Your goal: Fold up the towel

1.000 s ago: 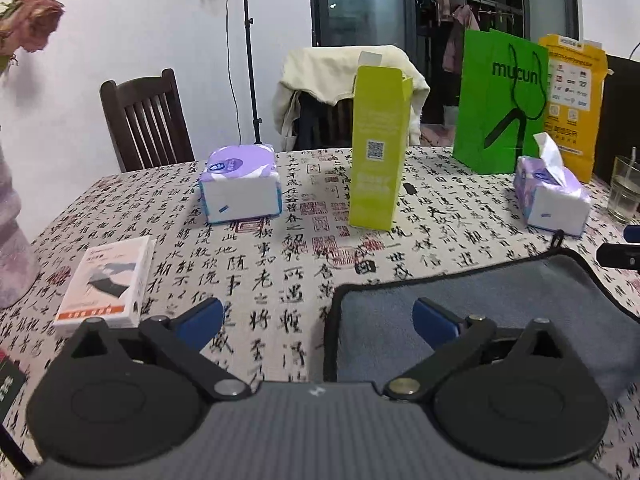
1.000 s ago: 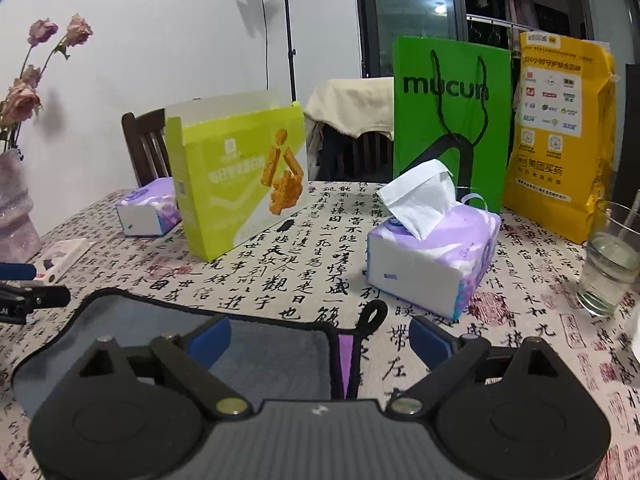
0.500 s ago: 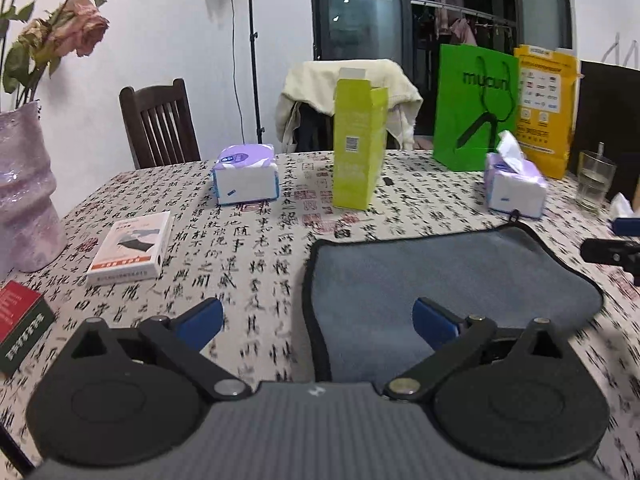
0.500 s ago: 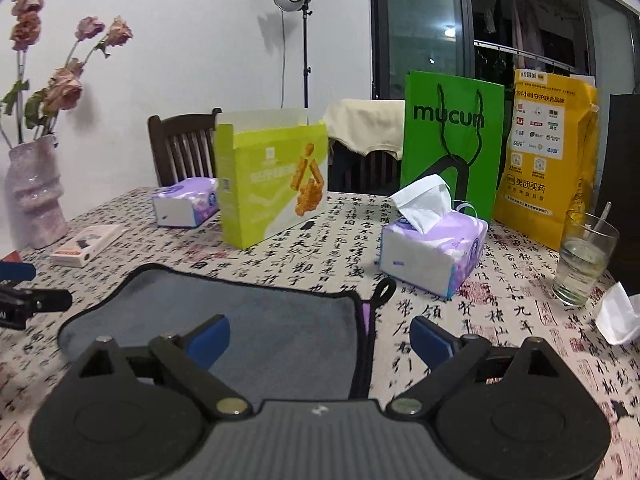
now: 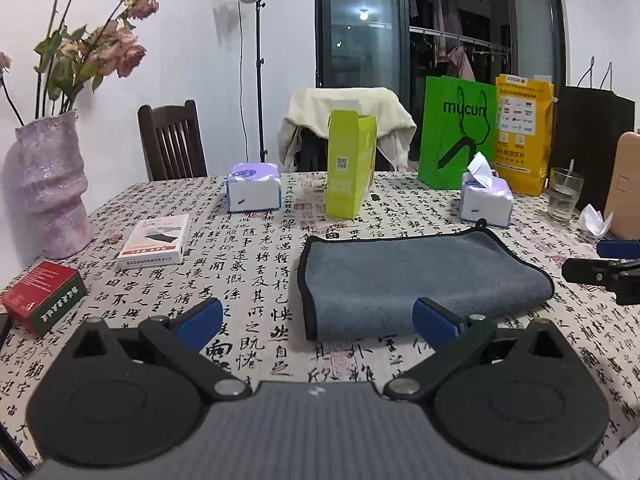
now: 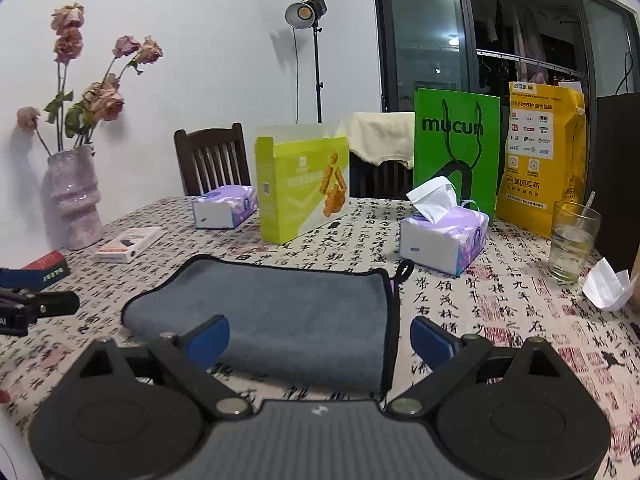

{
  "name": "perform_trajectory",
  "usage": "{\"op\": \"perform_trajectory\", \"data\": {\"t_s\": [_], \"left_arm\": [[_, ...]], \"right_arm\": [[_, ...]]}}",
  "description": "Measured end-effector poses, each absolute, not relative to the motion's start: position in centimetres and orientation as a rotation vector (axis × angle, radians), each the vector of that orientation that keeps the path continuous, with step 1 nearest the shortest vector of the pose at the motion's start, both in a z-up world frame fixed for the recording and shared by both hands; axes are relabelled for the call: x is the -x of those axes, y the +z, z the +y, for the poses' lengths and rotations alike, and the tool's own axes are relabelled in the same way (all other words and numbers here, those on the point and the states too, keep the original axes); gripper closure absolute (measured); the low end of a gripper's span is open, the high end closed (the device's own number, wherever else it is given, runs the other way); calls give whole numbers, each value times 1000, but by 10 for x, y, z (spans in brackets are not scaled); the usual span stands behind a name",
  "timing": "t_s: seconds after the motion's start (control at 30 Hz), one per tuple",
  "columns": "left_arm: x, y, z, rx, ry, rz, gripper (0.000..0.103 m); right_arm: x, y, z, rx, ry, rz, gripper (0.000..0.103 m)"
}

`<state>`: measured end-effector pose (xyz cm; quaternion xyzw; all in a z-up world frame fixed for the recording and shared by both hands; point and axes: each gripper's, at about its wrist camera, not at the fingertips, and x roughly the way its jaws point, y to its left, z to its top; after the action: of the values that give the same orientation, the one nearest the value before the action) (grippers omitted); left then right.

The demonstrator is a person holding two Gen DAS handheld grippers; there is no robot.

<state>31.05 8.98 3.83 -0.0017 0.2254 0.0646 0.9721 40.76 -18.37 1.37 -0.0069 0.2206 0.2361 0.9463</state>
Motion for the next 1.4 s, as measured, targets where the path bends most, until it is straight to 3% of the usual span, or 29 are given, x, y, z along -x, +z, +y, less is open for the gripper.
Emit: {"op": "perform_trajectory", "data": {"t_s": [1.4], "left_arm": [[-168, 32, 50, 2, 92, 392, 0]], "right_arm": [[-241, 12, -196, 19, 510, 396, 2]]}}
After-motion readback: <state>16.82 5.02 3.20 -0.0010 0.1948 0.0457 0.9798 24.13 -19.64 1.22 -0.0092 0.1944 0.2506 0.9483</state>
